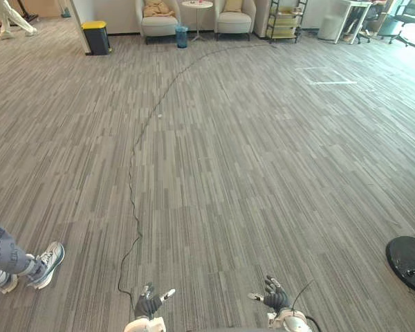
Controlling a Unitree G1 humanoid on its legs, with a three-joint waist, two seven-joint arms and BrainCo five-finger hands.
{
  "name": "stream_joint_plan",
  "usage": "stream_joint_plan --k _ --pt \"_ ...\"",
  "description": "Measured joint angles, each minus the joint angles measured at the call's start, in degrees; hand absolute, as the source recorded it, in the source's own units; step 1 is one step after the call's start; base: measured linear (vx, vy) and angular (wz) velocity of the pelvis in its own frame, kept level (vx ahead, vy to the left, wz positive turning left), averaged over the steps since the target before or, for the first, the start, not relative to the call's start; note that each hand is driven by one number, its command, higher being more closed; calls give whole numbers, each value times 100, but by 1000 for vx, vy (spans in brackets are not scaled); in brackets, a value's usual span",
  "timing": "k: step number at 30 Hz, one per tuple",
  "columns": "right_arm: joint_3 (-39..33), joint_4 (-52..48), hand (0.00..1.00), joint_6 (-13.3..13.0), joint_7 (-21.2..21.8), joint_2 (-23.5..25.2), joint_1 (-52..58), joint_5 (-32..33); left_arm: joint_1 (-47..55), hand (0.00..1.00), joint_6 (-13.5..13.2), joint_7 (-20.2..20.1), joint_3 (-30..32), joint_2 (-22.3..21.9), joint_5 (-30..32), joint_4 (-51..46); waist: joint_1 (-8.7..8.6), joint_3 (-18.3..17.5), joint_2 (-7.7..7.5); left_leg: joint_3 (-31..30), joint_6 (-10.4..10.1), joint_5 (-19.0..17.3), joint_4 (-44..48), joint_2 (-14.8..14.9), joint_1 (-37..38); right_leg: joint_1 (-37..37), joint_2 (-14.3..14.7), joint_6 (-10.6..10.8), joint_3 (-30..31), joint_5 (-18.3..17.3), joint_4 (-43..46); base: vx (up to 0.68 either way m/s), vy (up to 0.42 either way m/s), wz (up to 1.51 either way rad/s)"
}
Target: Pick up cushions and gather them together orderly.
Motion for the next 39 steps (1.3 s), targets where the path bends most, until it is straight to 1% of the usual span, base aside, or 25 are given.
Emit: stream_joint_plan --k 3,7,9,13,15,18,25,39 --pt "-24 153 0 5 -28 -27 -9 29 -91 0 28 0 33 55 15 246 0 3 -9 1 5 -3 1 -14 10 10 -13 -12 4 9 3 0 0 0" --pt "-228 400 0 27 -31 5 -153 46 -238 0 90 -1 38 124 135 489 -1 74 -33 -20 6 -9 2 -20 48 93 -15 -8 -10 7 -12 6 -5 1" --pt "-250 435 0 28 -28 1 -183 93 -279 0 98 -1 41 143 134 565 -1 141 -31 -24 4 -10 2 -18 92 106 -13 -6 -13 6 -14 -30 -11 0" --pt "-447 584 0 77 -23 -12 -197 225 -335 0 126 -2 50 142 133 698 0 159 1 -25 4 -9 0 -17 113 131 -12 -6 -17 6 -18 -48 -25 1" --pt "-447 624 0 124 -22 -16 -180 254 -342 0 126 -5 50 143 159 744 1 159 1 -25 5 -8 -2 -16 129 150 -11 -7 -17 6 -22 -46 -24 0" --pt "-453 650 0 125 -15 -43 -169 306 -412 0 133 -24 46 150 377 810 -3 160 5 -17 5 -8 -16 -15 152 171 -10 -7 -12 6 -25 -28 -15 -1" --pt "-453 740 0 126 87 -58 -196 327 -464 0 134 -31 36 156 585 904 -2 161 3 -22 4 -10 -29 -15 134 171 -6 -5 -14 3 -30 -12 -7 0" --pt "-453 827 0 166 93 -56 -231 475 -481 0 146 -26 -108 201 587 910 5 166 -6 -65 4 -10 -31 -15 112 173 -5 -7 -30 2 -31 -10 -12 0"
